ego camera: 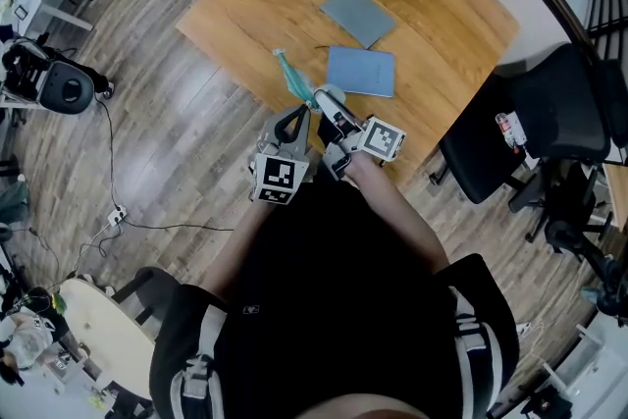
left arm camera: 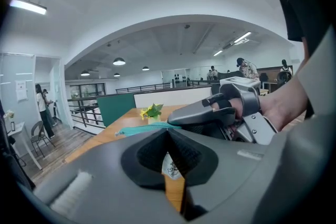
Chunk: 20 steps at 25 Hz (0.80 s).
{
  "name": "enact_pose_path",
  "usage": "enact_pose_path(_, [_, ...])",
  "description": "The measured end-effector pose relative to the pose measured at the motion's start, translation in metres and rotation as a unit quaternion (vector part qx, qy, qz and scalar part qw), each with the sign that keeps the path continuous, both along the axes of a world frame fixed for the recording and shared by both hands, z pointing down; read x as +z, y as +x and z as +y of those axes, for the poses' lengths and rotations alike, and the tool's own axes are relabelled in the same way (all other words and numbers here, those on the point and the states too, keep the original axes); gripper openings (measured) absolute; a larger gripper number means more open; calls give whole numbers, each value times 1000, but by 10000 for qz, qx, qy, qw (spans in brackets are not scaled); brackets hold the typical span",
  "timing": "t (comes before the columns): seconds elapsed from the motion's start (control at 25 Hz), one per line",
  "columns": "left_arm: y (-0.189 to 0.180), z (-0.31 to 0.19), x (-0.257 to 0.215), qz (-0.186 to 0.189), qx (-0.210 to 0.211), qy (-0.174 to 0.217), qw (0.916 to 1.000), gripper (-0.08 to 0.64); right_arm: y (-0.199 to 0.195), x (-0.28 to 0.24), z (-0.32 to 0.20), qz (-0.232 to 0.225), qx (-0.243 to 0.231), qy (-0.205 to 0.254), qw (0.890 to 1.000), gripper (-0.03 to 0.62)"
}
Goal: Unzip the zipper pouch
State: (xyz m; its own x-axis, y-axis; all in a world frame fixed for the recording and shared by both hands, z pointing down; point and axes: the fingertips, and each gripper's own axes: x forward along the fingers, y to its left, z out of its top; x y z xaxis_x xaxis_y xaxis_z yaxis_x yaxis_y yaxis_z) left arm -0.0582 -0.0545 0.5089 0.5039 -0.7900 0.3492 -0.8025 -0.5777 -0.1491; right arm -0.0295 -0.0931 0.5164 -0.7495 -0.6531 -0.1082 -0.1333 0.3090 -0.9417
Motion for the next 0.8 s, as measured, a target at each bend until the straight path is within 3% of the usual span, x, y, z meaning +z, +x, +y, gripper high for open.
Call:
enact_pose_path(0.36, [-13,-1,2,-133,-87,-25,9999,3,-3,4,7,186,-75,-35,9998,11])
enact_pose_path(0.8, [-22,-9,5,-199,-205,-103,9995,6,-6,3,10,769,-351,457,9954,11])
